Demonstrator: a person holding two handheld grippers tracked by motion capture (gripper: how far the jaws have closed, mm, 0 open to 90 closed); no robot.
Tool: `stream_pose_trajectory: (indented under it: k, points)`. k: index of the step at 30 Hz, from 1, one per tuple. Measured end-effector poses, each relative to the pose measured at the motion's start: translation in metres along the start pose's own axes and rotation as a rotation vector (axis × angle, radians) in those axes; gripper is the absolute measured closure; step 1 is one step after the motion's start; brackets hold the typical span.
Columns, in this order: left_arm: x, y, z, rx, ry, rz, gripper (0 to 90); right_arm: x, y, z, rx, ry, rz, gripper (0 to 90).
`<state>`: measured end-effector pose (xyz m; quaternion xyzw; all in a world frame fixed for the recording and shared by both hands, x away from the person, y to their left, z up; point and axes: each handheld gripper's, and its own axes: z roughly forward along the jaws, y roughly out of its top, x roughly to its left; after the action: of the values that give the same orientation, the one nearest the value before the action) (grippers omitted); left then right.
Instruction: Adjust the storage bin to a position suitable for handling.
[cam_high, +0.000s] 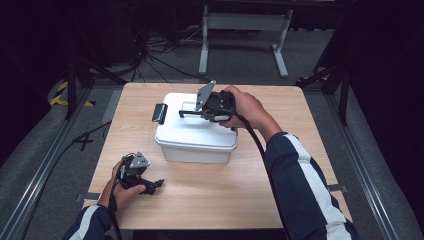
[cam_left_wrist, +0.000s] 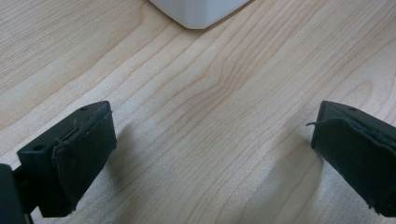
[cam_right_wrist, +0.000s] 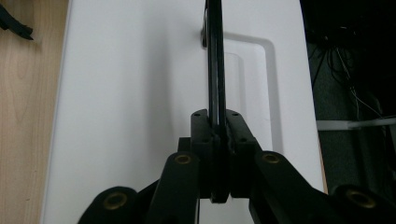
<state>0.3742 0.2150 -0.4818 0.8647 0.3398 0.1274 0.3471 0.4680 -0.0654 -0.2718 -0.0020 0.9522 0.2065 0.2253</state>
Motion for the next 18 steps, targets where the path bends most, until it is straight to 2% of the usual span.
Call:
stream_pose_trajectory:
  k: [7, 9, 18]
  points:
    - [0.0, 0.0, 0.0, 0.0, 0.0, 0.0, 0.4, -0.002, -0.002, -0.006, -0.02, 0.0, 0.0, 84.8]
    - [0.0, 0.0, 0.0, 0.0, 0.0, 0.0, 0.4, -0.003, -0.003, -0.008, -0.026, -0.015, 0.0, 84.9]
    - [0.0, 0.0, 0.0, 0.0, 0.0, 0.0, 0.4, -0.006, -0.01, -0.02, -0.054, -0.029, 0.003, 84.9]
